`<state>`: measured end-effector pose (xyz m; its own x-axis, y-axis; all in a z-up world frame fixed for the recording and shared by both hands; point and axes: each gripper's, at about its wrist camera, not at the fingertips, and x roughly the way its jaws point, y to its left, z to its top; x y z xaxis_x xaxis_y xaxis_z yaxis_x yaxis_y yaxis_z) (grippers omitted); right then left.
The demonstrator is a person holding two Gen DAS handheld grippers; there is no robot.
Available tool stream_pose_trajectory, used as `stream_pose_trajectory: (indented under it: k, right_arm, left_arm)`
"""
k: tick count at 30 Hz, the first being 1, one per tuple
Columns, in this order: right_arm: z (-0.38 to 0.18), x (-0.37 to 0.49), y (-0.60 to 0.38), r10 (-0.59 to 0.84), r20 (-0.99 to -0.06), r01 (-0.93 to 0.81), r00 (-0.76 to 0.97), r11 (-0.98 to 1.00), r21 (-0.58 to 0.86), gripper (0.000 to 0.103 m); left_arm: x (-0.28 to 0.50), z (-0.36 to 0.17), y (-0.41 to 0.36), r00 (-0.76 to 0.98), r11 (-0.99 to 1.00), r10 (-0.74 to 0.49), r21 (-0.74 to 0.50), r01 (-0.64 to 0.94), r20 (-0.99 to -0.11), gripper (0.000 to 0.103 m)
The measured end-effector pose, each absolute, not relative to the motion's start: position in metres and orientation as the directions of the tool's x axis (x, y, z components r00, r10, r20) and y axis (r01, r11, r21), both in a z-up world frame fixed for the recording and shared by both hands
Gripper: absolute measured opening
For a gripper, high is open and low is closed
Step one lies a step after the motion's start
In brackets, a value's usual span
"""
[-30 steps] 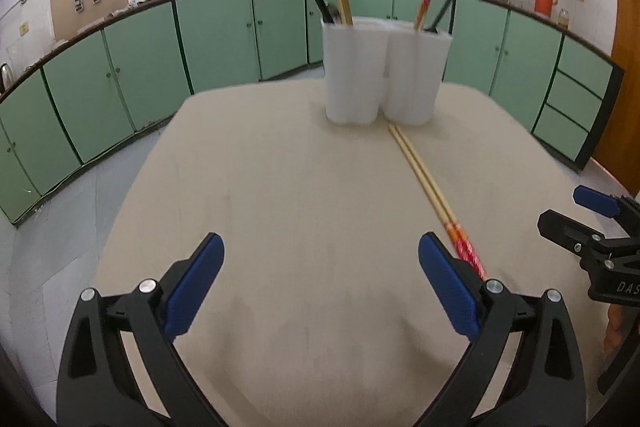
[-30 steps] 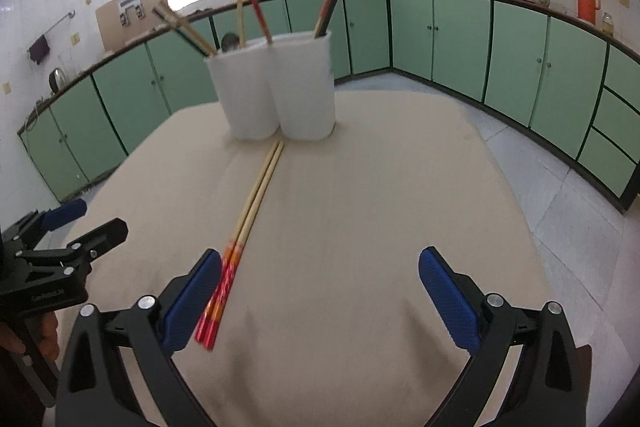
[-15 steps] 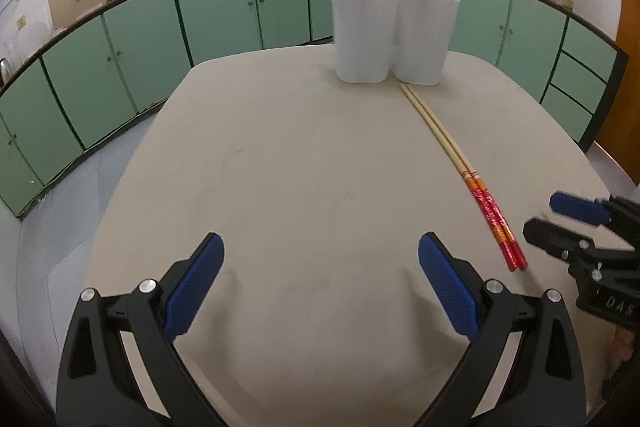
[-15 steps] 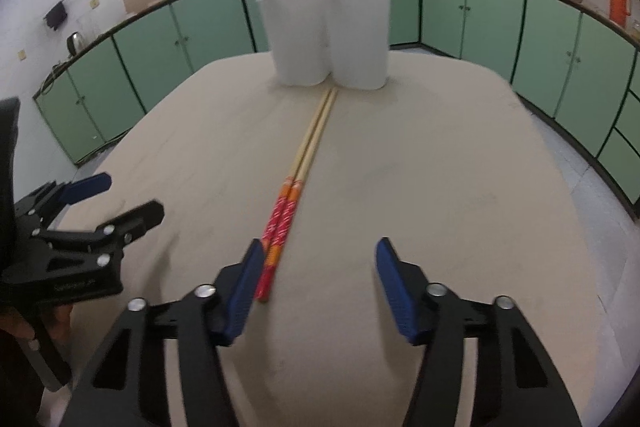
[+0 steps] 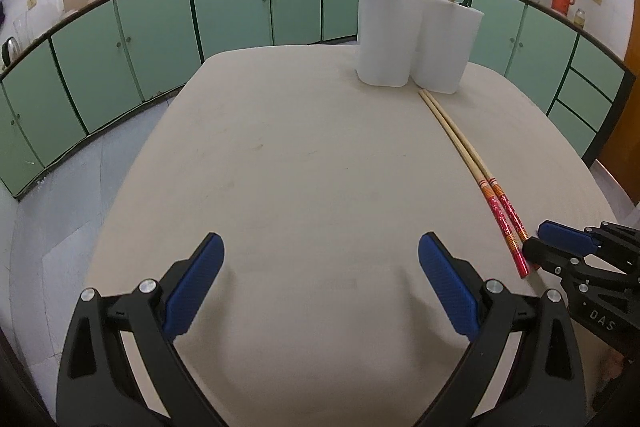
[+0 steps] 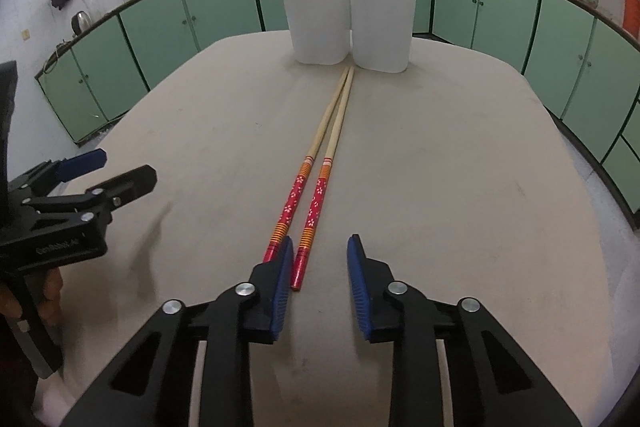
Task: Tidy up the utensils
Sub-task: 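Move both tools back over the remaining red-patterned chopsticks, then grasp a red-patterned chopstick with the right while the left grasps another red-patterned chopstick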
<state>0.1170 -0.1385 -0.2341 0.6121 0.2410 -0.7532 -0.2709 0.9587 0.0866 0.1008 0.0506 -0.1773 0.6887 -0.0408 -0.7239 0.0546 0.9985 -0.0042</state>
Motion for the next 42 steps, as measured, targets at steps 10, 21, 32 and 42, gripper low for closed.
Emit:
stream_pose_trajectory:
  k: [10, 21, 32, 42]
  right_arm:
    - [-0.235, 0.121, -0.133, 0.235, -0.757, -0.280, 0.609, 0.957, 0.073, 0.008]
    - [-0.238, 0.112, -0.189, 0.217, -0.759, -0.154, 0.613, 0.976, 0.155, 0.006]
    - [-0.239, 0.116, -0.213, 0.228, -0.748, -0.101, 0.623, 0.972, 0.212, 0.006]
    - [-0.240, 0.114, -0.209, 0.220, -0.747, -0.112, 0.627, 0.975, 0.193, 0.006]
  left_arm:
    - [0.102, -0.177, 0.044, 0.690, 0.997, -0.049, 0.001, 0.071, -0.722, 0.095]
    - [0.109, -0.177, 0.005, 0.672, 0.989, -0.126, -0.038, 0.144, -0.730, 0.095]
    - [0.123, -0.193, -0.036, 0.606, 0.974, -0.191, -0.072, 0.215, -0.772, 0.077]
    - [0.127, -0.196, -0.038, 0.589, 0.978, -0.161, -0.048, 0.203, -0.792, 0.033]
